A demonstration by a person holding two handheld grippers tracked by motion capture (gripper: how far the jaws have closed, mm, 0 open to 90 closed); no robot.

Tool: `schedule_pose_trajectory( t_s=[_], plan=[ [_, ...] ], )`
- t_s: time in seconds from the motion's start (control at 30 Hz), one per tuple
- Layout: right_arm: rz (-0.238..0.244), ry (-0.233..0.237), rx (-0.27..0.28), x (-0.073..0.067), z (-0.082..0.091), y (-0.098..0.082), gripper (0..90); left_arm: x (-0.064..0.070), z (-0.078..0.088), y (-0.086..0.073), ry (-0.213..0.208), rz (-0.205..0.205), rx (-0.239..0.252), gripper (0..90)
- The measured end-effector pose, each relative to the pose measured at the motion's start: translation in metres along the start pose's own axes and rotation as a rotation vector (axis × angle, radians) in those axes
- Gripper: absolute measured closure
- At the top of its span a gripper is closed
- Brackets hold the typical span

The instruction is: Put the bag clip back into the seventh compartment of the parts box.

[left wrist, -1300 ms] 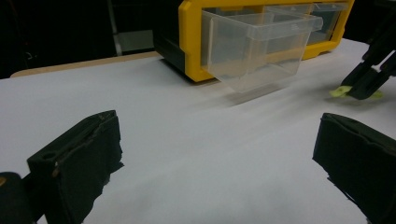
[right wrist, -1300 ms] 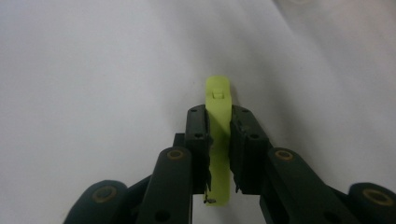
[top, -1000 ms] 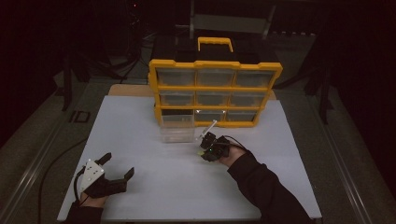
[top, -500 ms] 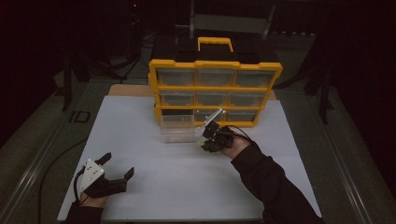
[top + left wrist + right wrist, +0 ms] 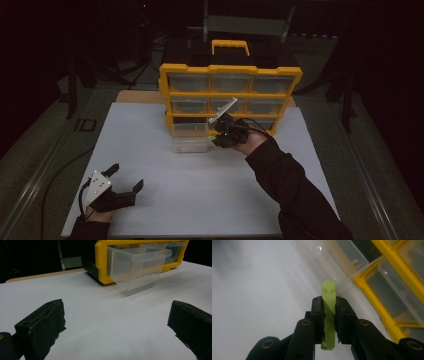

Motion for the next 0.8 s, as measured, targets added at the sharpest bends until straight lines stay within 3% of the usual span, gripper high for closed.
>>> schedule_pose_trajectory(
  t_s=[0.2,0.33,0.8],
  plan=[
    [0.01,-0.001,0.036,0.003,0.006,0.015,78.7,0.0,-0.001,0.0,-0.001,-0.001,-0.005,1.0],
    [0.053,-0.009,0.044,0.001,0.007,0.029,78.7,0.0,0.0,0.0,-0.004,0.003,0.001,1.0],
    [0.065,-0.004,0.083,0.004,0.002,0.067,78.7,0.0,0.0,0.0,-0.006,-0.003,-0.002,1.0]
  ],
)
Point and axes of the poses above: each handheld gripper's, and its own axes: z roughly backward along the jaws, y roughly out of its top, x roughly to its right, the point moved 2 cm from there along -z, roughly forward along the jaws, and after that the axes turned 1 degree about z, right-handed, at the moved point
